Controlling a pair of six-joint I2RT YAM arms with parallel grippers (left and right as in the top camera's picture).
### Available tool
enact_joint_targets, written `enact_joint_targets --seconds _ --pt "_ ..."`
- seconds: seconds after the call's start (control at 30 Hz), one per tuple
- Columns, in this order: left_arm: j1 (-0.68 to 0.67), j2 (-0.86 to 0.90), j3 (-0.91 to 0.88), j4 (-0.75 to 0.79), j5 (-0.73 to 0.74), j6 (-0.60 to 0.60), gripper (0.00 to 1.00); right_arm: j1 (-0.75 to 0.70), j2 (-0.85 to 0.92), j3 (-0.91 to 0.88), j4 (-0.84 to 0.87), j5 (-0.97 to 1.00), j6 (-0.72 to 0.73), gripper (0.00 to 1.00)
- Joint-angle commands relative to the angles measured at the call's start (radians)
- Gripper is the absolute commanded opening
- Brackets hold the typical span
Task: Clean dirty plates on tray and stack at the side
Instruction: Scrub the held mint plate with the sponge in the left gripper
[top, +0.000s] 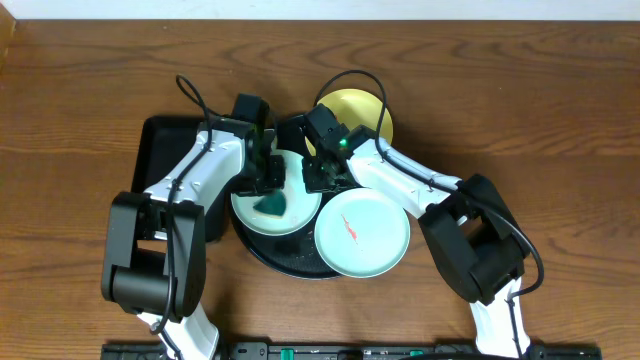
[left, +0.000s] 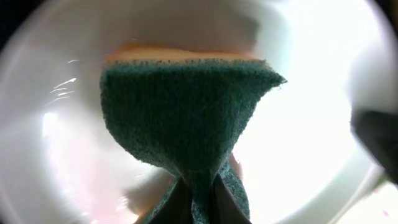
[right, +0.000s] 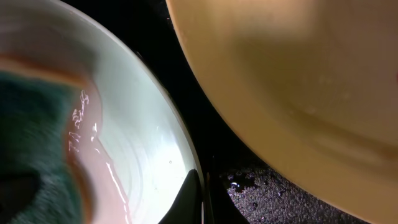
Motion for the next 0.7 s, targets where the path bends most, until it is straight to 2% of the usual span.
enact_joint_targets --seconds 0.0,0.1,0.23,0.33,0.5,0.67 --pt "-0.007 0.013 -0.014 0.04 0.182 0.093 0.07 0.011 0.031 0.0 -0.008 -0.002 -0.014 0.01" --pt "0.006 0.013 -0.014 0.093 0.137 0.041 0.07 0.011 0.031 0.0 -0.008 -0.002 -0.014 0.01" --pt "0.024 0.013 0.012 0.109 -0.045 -0.098 0.08 0.011 0.031 0.0 -0.008 -0.002 -0.014 0.01" --pt "0.032 0.005 0.049 0.093 -0.1 -0.123 0.08 0.011 0.031 0.0 -0.007 -0.002 -0.014 0.01" --pt "0.037 -0.029 0.154 -0.003 -0.217 -0.148 0.07 0.011 0.031 0.0 -0.007 -0.001 -0.014 0.01" --pt "0.038 -0.07 0.278 -0.129 -0.262 -0.148 0.08 0.012 0.031 0.0 0.0 -0.001 -0.014 0.01"
